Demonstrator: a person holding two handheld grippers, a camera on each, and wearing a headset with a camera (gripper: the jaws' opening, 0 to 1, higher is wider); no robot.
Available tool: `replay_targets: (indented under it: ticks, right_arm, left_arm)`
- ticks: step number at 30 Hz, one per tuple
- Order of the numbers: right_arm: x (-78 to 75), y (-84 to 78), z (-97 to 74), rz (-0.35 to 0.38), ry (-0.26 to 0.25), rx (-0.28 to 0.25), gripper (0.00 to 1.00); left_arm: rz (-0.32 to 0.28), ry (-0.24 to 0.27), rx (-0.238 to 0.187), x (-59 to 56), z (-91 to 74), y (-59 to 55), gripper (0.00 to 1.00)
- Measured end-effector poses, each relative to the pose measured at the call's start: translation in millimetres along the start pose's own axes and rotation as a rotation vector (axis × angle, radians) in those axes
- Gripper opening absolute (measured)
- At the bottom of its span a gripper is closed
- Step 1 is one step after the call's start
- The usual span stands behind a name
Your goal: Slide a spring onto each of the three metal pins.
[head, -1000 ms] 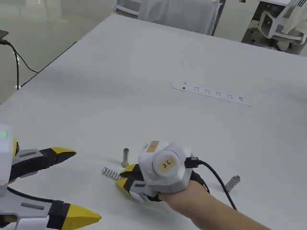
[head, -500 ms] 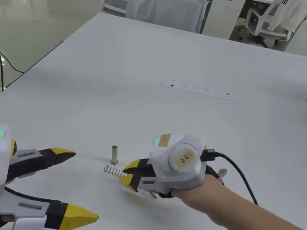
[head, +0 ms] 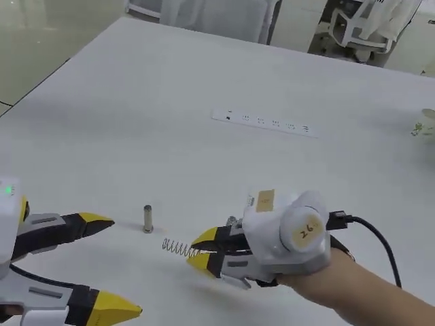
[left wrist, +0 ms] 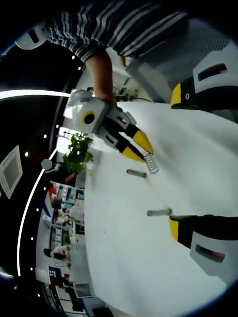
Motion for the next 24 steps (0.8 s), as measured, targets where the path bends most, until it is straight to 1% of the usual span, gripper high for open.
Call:
replay_targets:
  ticks: [5,8,11,13,15,19,22,24]
  right_arm:
    - [4.4,-7.0,-11.9,-0.017,0.009,-0.003,0.07]
    - [5.4,-11.9,-17.2,-0.039,0.014,0.016,0.07]
    - [6.8,-14.7,-21.8,-0.051,0.027,0.025,0.07]
    - [8.2,-15.2,-25.0,-0.058,0.028,0.026,0.07]
    - [10.3,-15.1,-27.2,-0.062,0.033,0.026,0.07]
    - [14.3,-14.3,-31.0,-0.076,0.044,0.017,0.07]
    - [16.0,-13.5,-33.1,-0.080,0.048,0.011,0.07]
    - [17.1,-12.7,-34.6,-0.085,0.052,0.009,0.07]
  left_arm:
    - [0.009,-0.046,0.007,-6.2,8.5,2.7,0.79]
    - [0.025,-0.076,0.013,-9.7,13.8,5.7,0.77]
    - [0.042,-0.114,0.021,-14.2,20.9,10.0,0.72]
    - [0.054,-0.134,0.026,-17.3,24.9,12.3,0.69]
    - [0.069,-0.145,0.021,-20.2,29.9,15.7,0.67]
    - [0.076,-0.182,0.013,-24.8,40.5,21.6,0.59]
    - [0.098,-0.208,0.013,-28.9,49.1,25.9,0.53]
    - [0.109,-0.221,0.014,-29.6,52.8,27.4,0.50]
Point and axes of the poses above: the centre of the closed fingertips' face, and the gripper's own axes: z roughly forward along the fingers, x roughly to its left, y roughly out of its top, the point moved 9 cm from there along -z, roughly backward along the fingers, and after that the axes turned 10 degrees about y, right-handed, at the moved point
